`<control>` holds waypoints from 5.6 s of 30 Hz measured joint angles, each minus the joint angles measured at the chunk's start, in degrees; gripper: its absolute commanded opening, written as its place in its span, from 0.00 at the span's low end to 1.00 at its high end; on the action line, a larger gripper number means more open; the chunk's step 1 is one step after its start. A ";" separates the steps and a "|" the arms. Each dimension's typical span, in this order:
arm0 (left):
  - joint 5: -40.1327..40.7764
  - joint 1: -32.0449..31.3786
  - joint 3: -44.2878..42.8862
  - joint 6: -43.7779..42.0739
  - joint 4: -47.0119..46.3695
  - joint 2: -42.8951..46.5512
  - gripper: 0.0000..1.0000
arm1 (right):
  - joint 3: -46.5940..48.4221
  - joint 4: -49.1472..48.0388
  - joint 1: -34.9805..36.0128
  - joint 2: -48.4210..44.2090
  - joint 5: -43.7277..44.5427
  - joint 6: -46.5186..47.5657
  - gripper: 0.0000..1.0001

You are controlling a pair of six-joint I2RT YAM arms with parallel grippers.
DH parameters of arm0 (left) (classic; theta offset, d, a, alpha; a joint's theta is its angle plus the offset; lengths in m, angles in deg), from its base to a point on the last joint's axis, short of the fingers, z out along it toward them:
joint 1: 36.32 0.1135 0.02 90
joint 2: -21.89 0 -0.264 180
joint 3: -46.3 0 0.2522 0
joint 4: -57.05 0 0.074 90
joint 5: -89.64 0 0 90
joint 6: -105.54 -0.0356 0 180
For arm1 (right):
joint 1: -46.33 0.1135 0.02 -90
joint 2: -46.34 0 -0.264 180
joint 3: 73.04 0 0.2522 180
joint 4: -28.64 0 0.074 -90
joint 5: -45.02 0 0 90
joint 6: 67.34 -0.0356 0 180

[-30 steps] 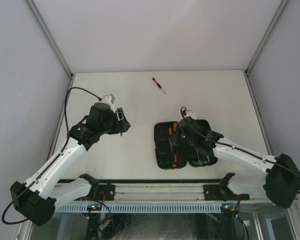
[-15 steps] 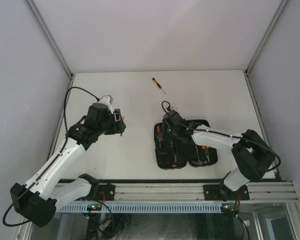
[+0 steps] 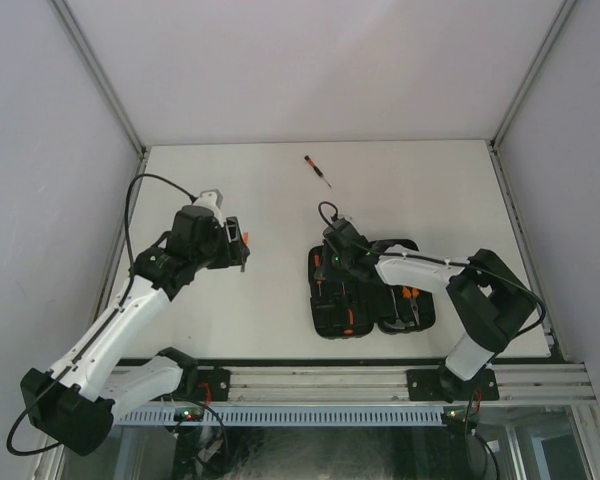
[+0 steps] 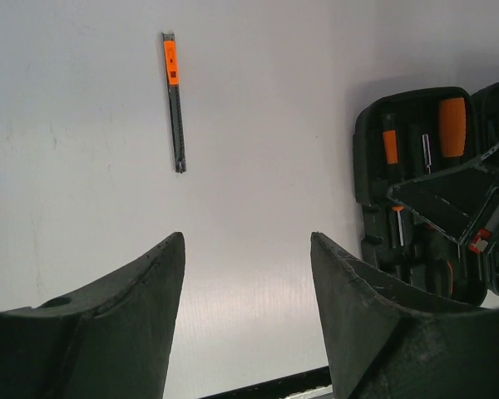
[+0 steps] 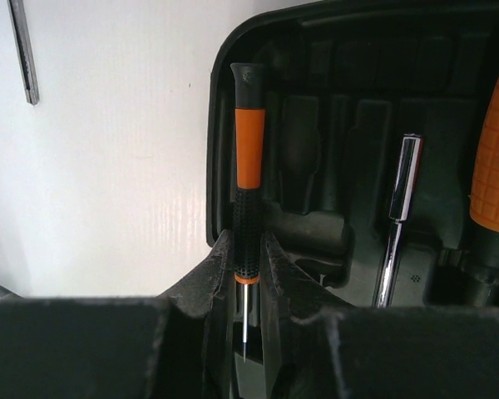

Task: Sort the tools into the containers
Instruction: Place the screwdriver in the storage box, then move the screwdriver to the center of the board.

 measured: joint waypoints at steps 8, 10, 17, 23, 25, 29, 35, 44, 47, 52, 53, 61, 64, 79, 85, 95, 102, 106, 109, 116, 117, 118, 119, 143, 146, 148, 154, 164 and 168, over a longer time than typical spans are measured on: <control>-0.26 0.52 0.02 0.00 0.00 0.00 0.66 | 1.60 0.59 -0.50 2.01 -0.02 0.07 0.00; -0.52 0.61 0.02 0.00 0.00 0.00 0.66 | 1.62 0.76 -0.57 2.34 -0.02 0.13 0.01; -0.66 0.90 0.02 0.00 0.00 -0.02 0.66 | 2.40 1.60 -0.85 3.15 0.02 0.26 0.08; -0.70 1.03 0.02 0.00 0.00 -0.02 0.66 | 2.54 2.08 -0.87 3.17 0.09 0.46 0.24; -0.72 1.09 0.02 0.00 0.00 -0.02 0.66 | 2.62 2.43 -0.87 3.17 0.44 0.68 0.30; -0.81 1.20 0.02 0.00 -0.02 -0.02 0.66 | 2.93 3.08 -0.83 3.13 0.83 1.03 0.37; -1.07 1.49 0.02 0.00 -0.02 -0.02 0.66 | 3.50 5.01 -0.83 1.95 2.49 1.97 0.34; -1.22 1.88 0.04 0.00 -0.02 -0.04 0.66 | 6.88 7.89 -0.66 0.07 4.11 3.82 0.17; -1.25 1.99 0.22 0.02 -0.02 -0.04 0.66 | 9.01 8.76 -0.28 0.85 4.22 4.11 0.15; -1.27 2.03 0.31 0.02 -0.02 -0.04 0.66 | 11.50 9.86 0.09 4.00 4.72 4.55 0.13; -1.27 2.03 0.31 0.00 -0.04 -0.04 0.66 | 11.80 10.40 0.15 4.59 4.96 4.72 0.13; -2.05 2.29 0.31 0.02 -0.02 -0.04 0.66 | 13.03 13.77 0.94 6.27 6.71 5.51 0.12; -2.10 2.40 0.31 0.02 -0.02 -0.04 0.66 | 13.20 13.97 1.14 6.80 6.71 5.64 0.12; -2.34 2.73 0.31 0.02 -0.02 -0.04 0.66 | 16.26 16.22 1.84 10.40 6.47 6.58 0.05; -2.43 2.78 0.31 0.02 -0.04 -0.04 0.66 | 17.88 18.10 1.95 11.47 6.67 6.78 0.00; -2.62 3.04 0.31 0.02 -0.04 -0.04 0.66 | 22.34 22.97 2.47 14.62 7.56 6.43 0.00; -2.82 3.17 0.31 0.02 -0.07 -0.04 0.66 | 24.41 24.30 3.28 16.96 8.94 5.92 0.00; -3.34 3.23 0.31 0.02 -0.07 -0.04 0.66 | 25.27 24.72 3.54 18.45 9.11 5.92 0.00; -3.63 3.26 0.31 0.02 -0.04 -0.04 0.67 | 25.11 24.13 3.78 17.90 9.57 5.90 0.00; -3.63 3.41 0.31 0.02 -0.07 -0.04 0.67 | 21.27 21.05 4.59 13.77 10.88 7.02 0.25; -3.63 3.43 0.31 0.02 -0.07 -0.04 0.67 | 20.65 21.29 4.81 12.83 11.06 7.87 0.28; -3.63 3.45 0.31 0.02 -0.07 -0.04 0.67 | 20.02 21.57 4.94 11.78 11.15 8.50 0.31; -3.63 3.48 0.33 0.02 -0.07 -0.02 0.67 | 19.41 21.88 4.98 10.43 11.26 9.31 0.33; -0.87 4.07 2.05 0.02 -1.14 5.07 0.79 | 34.07 8.17 -16.22 12.44 -2.78 27.56 0.56; -0.09 4.17 2.12 0.02 -1.07 5.07 0.82 | 41.29 8.41 -16.81 19.19 -3.74 29.64 0.57; 0.46 4.26 2.10 0.04 -1.07 5.11 0.86 | 46.16 8.83 -17.42 23.61 -4.17 30.80 0.57; 1.73 4.46 2.12 0.04 -1.03 5.18 0.88 | 63.78 12.79 -19.04 37.86 -5.99 33.99 0.58; 1.86 5.44 2.10 0.04 -1.01 4.79 0.88 | 82.75 18.71 -21.51 54.29 -5.95 36.37 0.54; 1.29 5.90 2.10 0.04 -1.01 4.09 0.88 | 87.32 20.31 -21.81 57.90 -5.53 36.46 0.48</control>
